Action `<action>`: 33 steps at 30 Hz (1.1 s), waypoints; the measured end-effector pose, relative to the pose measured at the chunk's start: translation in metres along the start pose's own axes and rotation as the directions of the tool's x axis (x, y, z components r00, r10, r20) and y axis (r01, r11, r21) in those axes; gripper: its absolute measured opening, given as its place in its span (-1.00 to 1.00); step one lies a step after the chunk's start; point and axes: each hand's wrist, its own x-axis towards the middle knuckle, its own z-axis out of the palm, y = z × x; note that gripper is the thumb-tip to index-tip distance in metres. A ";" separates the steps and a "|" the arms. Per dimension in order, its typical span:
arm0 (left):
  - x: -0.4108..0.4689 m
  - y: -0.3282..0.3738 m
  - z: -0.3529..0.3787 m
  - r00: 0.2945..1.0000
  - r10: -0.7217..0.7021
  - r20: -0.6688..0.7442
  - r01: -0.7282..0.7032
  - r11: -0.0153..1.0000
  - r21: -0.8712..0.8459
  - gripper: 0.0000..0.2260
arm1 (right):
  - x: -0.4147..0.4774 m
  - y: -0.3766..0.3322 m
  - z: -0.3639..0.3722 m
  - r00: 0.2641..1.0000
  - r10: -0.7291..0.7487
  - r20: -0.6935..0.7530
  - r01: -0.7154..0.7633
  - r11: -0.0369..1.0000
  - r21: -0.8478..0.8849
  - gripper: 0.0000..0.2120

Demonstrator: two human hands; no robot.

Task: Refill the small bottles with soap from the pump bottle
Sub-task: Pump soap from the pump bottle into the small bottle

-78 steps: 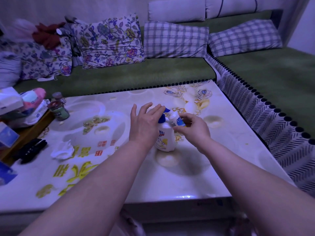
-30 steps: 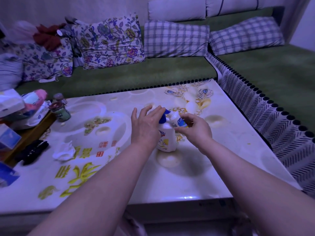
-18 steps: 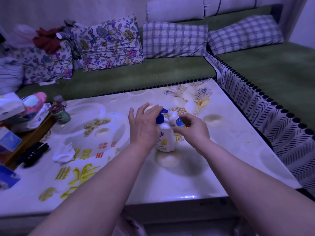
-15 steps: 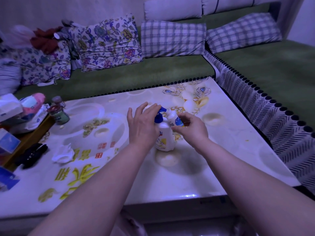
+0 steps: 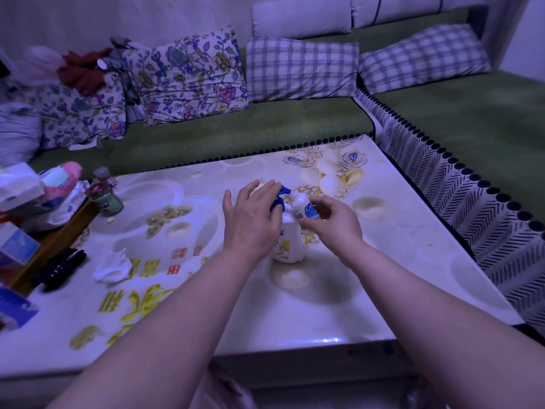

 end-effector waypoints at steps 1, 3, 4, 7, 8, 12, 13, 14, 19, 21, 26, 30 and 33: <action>-0.001 0.000 0.000 1.000 -0.005 -0.002 0.005 1.000 -0.011 -0.64 | 0.001 0.000 -0.001 1.000 -0.001 -0.001 0.001 1.000 0.004 -0.59; -0.002 0.001 0.002 1.000 -0.003 -0.011 0.003 1.000 -0.025 -0.63 | 0.001 0.000 -0.001 1.000 -0.002 0.001 0.002 1.000 0.010 -0.59; -0.003 0.001 0.002 1.000 0.001 -0.017 -0.002 1.000 -0.027 -0.61 | 0.001 0.000 -0.001 1.000 -0.001 0.003 0.001 1.000 0.011 -0.59; -0.003 0.001 0.003 1.000 0.017 -0.025 -0.016 1.000 0.015 -0.50 | 0.002 0.001 0.000 1.000 -0.006 0.007 0.006 1.000 0.012 -0.56; -0.003 0.001 0.003 0.999 0.020 -0.025 -0.019 0.999 0.034 -0.46 | 0.003 0.002 0.000 1.000 -0.005 0.005 0.005 1.000 0.016 -0.56; -0.003 0.001 0.004 0.999 0.034 -0.032 -0.032 0.997 0.068 -0.43 | 0.003 0.003 -0.001 1.000 -0.014 -0.004 0.015 1.000 0.015 -0.58; -0.003 0.000 0.005 0.999 0.039 -0.034 -0.036 0.996 0.076 -0.43 | 0.003 0.002 -0.001 1.000 -0.014 -0.003 0.014 1.000 0.018 -0.58; -0.003 0.000 0.006 0.998 0.042 -0.037 -0.039 0.996 0.085 -0.44 | 0.003 0.002 -0.002 1.000 -0.011 0.002 0.011 1.000 0.022 -0.59; -0.004 0.000 0.010 0.998 0.035 -0.060 -0.030 0.996 0.083 -0.47 | 0.003 -0.002 -0.003 1.000 -0.019 0.023 0.018 1.000 0.025 -0.57; -0.004 -0.001 0.012 0.998 0.033 -0.047 -0.028 0.995 0.092 -0.46 | 0.003 -0.001 -0.004 1.000 -0.019 0.017 0.019 1.000 0.002 -0.61; -0.005 -0.002 0.012 0.999 0.039 -0.016 -0.037 0.993 0.115 -0.43 | 0.003 0.001 -0.003 1.000 -0.014 0.015 0.014 1.000 -0.027 -0.67; -0.004 -0.003 0.012 0.997 0.062 -0.035 -0.058 0.991 0.118 -0.46 | 0.004 0.003 -0.001 1.000 -0.009 0.006 0.009 1.000 -0.009 -0.61; -0.004 -0.006 0.011 0.995 0.091 -0.049 -0.084 0.989 0.118 -0.47 | 0.003 0.002 -0.002 1.000 -0.007 0.010 0.007 1.000 0.003 -0.69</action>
